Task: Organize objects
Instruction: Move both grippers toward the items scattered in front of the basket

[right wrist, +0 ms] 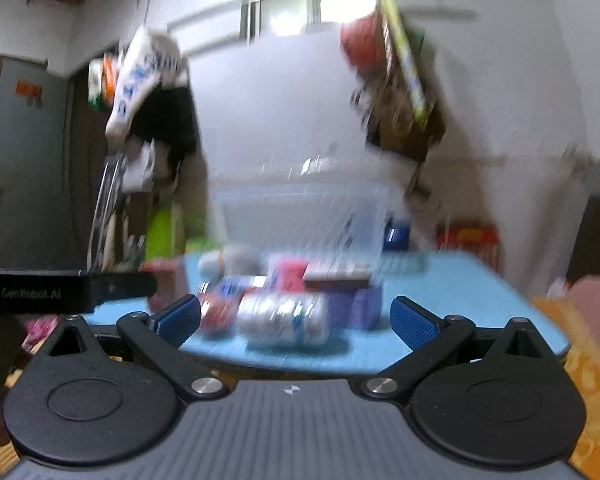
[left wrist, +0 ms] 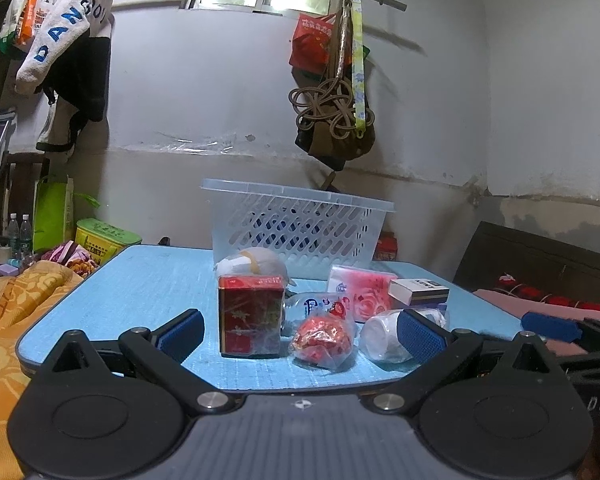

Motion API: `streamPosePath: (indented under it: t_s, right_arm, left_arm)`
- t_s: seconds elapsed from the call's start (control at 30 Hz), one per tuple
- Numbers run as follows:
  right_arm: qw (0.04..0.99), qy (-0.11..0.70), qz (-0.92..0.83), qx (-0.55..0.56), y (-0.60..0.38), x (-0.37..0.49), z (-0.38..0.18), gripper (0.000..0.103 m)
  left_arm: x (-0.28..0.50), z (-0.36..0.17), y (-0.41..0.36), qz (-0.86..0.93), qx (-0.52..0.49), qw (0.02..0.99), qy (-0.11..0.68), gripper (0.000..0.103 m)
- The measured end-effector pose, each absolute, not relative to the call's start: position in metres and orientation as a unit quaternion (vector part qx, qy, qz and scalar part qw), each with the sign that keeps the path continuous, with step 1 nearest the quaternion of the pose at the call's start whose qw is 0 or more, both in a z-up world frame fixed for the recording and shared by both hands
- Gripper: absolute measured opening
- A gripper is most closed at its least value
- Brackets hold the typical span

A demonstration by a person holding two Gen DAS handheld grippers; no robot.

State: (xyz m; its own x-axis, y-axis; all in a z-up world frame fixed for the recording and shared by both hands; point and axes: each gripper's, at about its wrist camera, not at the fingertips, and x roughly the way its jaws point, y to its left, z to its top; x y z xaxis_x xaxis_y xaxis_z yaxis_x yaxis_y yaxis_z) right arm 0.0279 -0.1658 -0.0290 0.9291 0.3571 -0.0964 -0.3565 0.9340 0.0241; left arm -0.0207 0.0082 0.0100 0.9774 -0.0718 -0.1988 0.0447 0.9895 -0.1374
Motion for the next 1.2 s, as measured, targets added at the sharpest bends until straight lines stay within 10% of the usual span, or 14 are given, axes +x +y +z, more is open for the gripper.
streamPosePath:
  t_s: [0.17, 0.67, 0.93, 1.2]
  right_arm:
    - [0.980, -0.047, 0.191, 0.001, -0.177, 0.015, -0.045, 0.103]
    - [0.959, 0.237, 0.150, 0.047, -0.177, 0.076, -0.019, 0.103]
    - [0.971, 0.195, 0.113, -0.079, -0.144, 0.068, -0.026, 0.103]
    - [0.969, 0.200, 0.142, 0.023, -0.145, 0.071, -0.025, 0.103]
  left_arm:
    - [-0.021, 0.009, 0.007, -0.041, -0.059, 0.992, 0.101, 0.103]
    - [0.000, 0.020, 0.053, -0.096, -0.128, 0.974, 0.159, 0.102]
    - [0.014, 0.023, 0.051, -0.076, -0.066, 0.978, 0.180, 0.098]
    - [0.025, 0.013, 0.064, -0.090, -0.074, 0.978, 0.171, 0.097]
